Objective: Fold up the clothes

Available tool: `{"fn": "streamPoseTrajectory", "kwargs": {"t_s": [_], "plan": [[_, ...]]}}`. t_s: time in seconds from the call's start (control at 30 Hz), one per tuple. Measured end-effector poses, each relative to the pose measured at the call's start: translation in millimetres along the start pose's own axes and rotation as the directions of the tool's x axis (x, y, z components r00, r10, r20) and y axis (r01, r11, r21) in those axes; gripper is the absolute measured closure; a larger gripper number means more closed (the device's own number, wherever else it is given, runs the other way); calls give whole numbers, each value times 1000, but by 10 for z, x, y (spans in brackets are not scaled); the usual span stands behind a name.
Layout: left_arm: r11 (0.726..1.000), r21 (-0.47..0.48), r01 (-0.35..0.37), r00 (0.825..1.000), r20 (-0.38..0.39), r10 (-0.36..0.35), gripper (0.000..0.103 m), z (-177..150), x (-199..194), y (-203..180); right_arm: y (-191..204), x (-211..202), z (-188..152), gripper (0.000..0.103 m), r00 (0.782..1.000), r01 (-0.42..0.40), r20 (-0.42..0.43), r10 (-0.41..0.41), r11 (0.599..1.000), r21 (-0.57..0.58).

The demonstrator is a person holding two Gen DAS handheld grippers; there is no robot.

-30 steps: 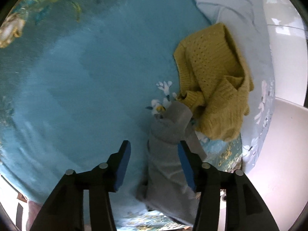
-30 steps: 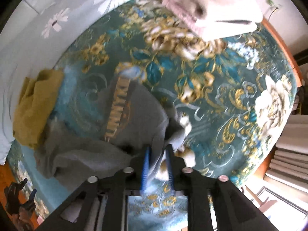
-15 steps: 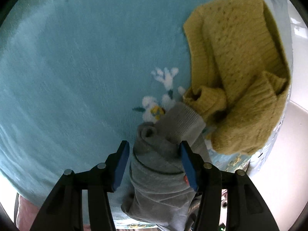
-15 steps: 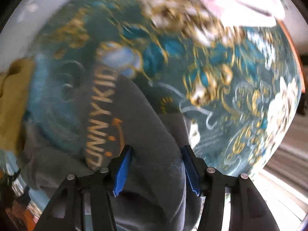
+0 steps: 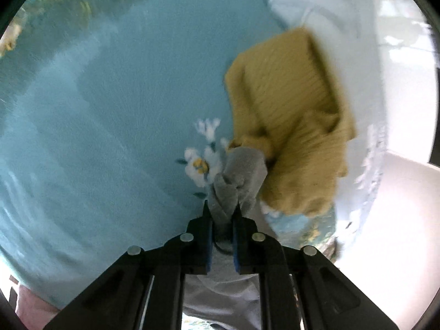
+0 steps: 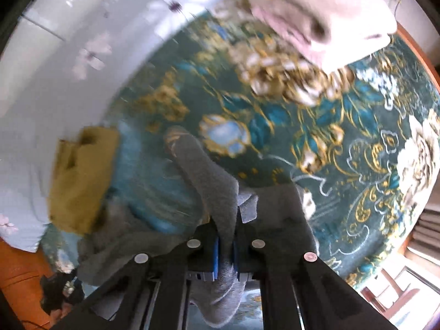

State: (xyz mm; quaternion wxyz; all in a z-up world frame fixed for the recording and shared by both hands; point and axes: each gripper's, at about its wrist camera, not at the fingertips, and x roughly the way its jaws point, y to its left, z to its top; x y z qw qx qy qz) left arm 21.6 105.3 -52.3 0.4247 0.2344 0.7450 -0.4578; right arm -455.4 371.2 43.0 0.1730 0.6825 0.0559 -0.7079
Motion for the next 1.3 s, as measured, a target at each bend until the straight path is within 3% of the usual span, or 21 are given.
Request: {"fn": "streamPoseTrajectory", "kwargs": {"t_s": [0.1,0.23,0.37,0.4,0.57,0.77,0.83,0.93,1.03,1.1,1.13,1.17,1.3], "plan": [[1000,0,25,995,92,-25,93,-8,-518,200,124,-172,-67,95,998,-50,26,51,998,-29],[1000,-1,16,977,215,-15,93,57,-1370,603,268,-213,-327,95,993,-118,4,119,990,-82],[998,26,-62,951,305,51,93,-61,-1842,771,382,-110,-658,95,986,-168,-42,164,980,-110],[997,22,-75,952,299,65,93,-41,-1857,864,412,-69,-729,95,985,-172,-55,166,978,-117],[997,-25,-77,966,244,81,93,16,-1594,916,409,-53,-757,96,985,-172,-35,169,978,-117],[996,85,-15,970,243,-6,92,295,-1258,207,467,-321,-249,96,977,-174,110,185,979,-104],[994,111,-1,974,226,-24,92,458,-1056,-55,529,-359,-23,96,966,-188,162,201,978,-92],[994,107,22,987,153,-39,90,698,-654,-311,648,-175,268,95,973,-143,170,153,987,-69],[998,48,48,995,80,-52,81,802,-375,-317,507,-21,227,85,984,-105,143,111,993,-51],[996,36,84,992,89,-86,70,796,-362,-233,412,81,200,53,989,-79,124,84,996,-39],[996,44,75,991,104,-80,61,787,-383,-177,365,132,186,50,991,-66,114,70,997,-33],[997,52,59,991,118,-65,58,779,-398,-113,318,184,173,50,993,-53,104,56,998,-27],[991,32,-127,987,103,123,58,770,-268,333,124,389,113,50,998,-1,64,1,1000,-4]]}}
